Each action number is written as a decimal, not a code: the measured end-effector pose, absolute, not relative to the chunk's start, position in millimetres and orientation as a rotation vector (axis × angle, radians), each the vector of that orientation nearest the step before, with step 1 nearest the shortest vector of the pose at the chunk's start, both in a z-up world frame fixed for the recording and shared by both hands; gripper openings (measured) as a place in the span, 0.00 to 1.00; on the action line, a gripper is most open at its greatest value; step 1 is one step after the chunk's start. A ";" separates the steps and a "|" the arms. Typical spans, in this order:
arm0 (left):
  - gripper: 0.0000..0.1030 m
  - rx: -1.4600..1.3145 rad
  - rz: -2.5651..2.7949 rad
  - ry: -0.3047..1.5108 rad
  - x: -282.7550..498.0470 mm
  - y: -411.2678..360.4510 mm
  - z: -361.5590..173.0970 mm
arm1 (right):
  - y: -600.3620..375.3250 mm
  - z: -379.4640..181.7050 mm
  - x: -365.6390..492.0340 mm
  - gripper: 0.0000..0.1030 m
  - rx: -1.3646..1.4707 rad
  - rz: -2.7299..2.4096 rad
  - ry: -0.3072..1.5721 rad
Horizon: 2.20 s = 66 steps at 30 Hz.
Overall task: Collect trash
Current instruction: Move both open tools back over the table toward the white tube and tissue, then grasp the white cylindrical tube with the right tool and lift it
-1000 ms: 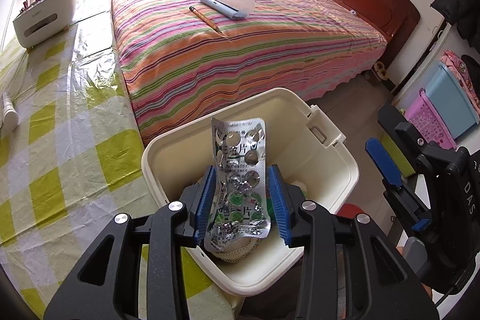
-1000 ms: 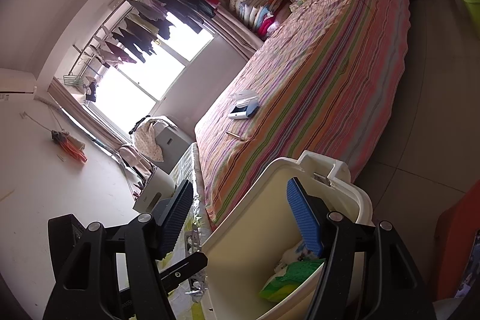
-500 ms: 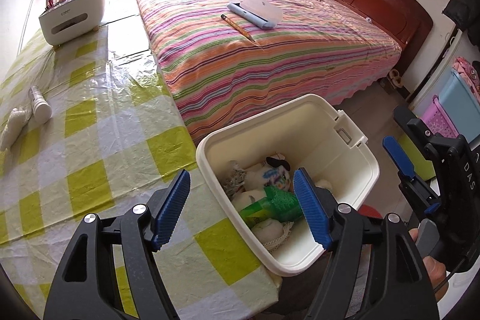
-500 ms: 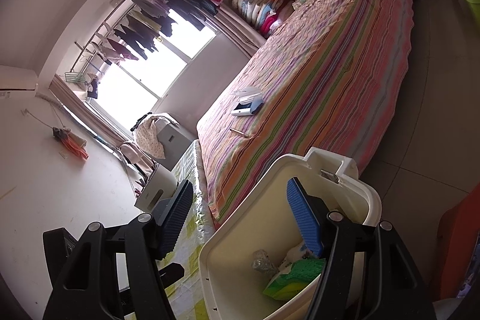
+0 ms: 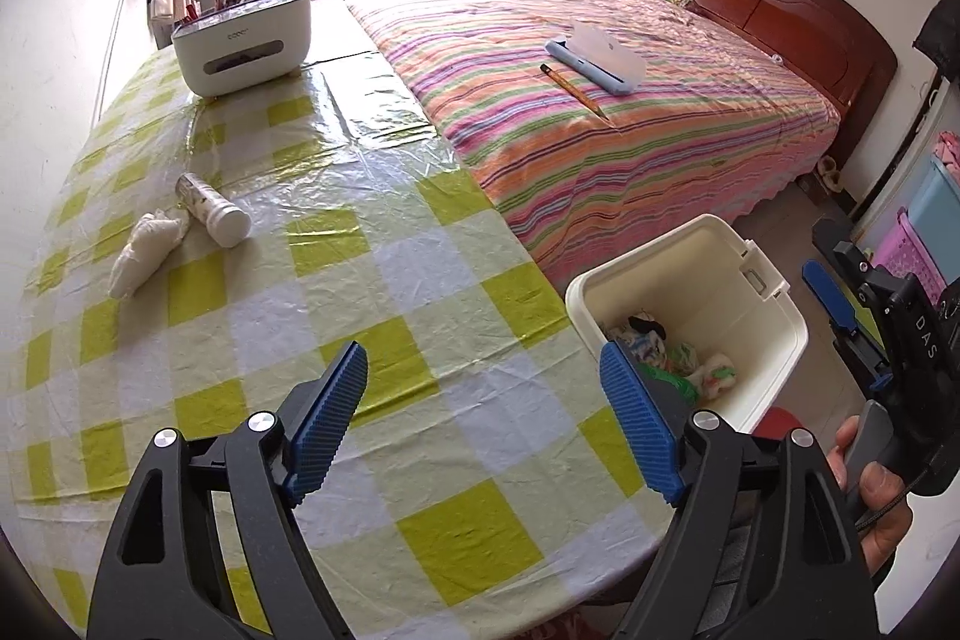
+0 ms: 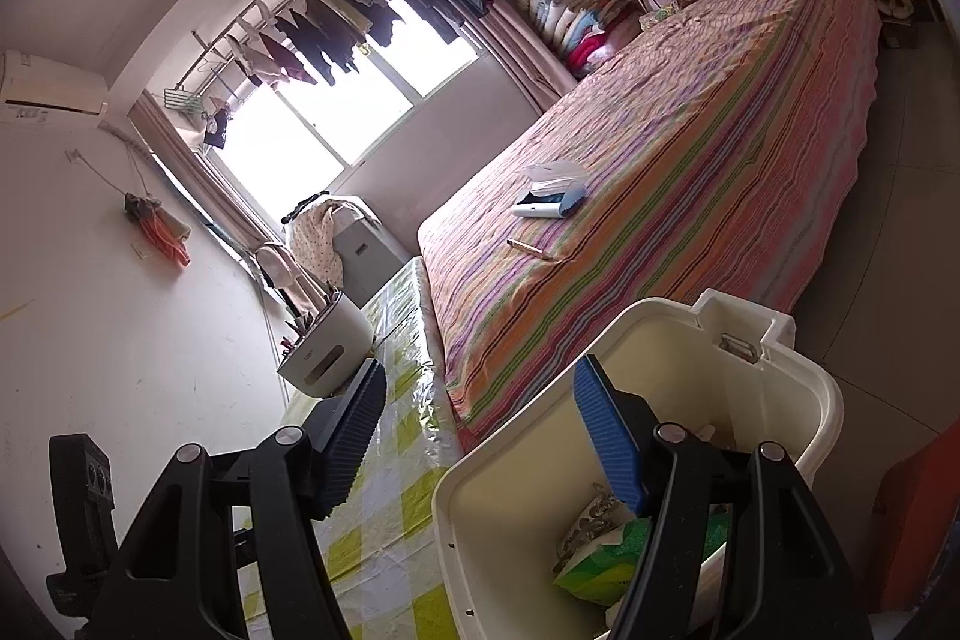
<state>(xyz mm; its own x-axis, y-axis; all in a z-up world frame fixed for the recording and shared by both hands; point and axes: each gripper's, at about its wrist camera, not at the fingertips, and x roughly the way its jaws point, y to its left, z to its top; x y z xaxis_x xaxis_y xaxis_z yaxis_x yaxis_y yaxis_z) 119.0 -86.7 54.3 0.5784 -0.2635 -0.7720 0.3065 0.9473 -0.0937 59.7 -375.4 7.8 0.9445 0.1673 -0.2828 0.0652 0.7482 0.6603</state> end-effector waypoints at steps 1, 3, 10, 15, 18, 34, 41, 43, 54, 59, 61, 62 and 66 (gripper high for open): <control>0.77 0.052 -0.327 0.884 118.8 -80.1 58.0 | -371.6 8.7 60.9 0.62 0.721 0.065 0.341; 0.77 0.054 -0.314 0.871 119.2 -67.8 65.4 | -362.9 10.5 63.9 0.62 0.707 0.091 0.348; 0.79 0.044 -0.278 0.841 125.7 -24.0 80.1 | -330.9 20.8 78.0 0.62 0.594 0.177 0.367; 0.80 -0.037 -0.248 0.824 140.4 14.9 87.6 | -310.3 29.2 95.6 0.62 0.529 0.227 0.396; 0.80 -0.120 -0.227 0.823 152.4 45.8 90.2 | -293.5 31.5 111.0 0.62 0.489 0.258 0.433; 0.80 -0.267 -0.055 0.943 187.9 147.7 59.4 | -152.7 48.5 222.7 0.61 0.150 0.578 0.647; 0.80 -0.212 -0.115 0.974 186.6 136.2 56.8 | -80.4 35.8 269.5 0.61 -0.062 0.687 0.754; 0.80 -0.189 -0.117 0.975 186.9 134.5 55.5 | -63.0 28.6 283.9 0.61 -0.094 0.705 0.791; 0.80 -0.196 -0.128 1.017 192.9 145.3 44.0 | 4.0 -6.4 327.9 0.44 -0.335 0.719 0.903; 0.81 -0.175 -0.131 1.019 194.0 143.0 41.6 | 9.3 -24.9 342.1 0.28 -0.341 0.703 0.983; 0.81 -0.156 -0.126 1.011 195.2 141.2 40.9 | 2.0 -26.2 341.7 0.27 -0.275 0.704 0.982; 0.81 -0.146 -0.125 1.006 196.1 139.8 40.6 | -2.7 -25.6 339.6 0.27 -0.246 0.703 0.977; 0.80 -0.086 -0.134 0.993 206.8 133.6 40.3 | -29.3 -16.9 323.9 0.27 -0.106 0.734 0.951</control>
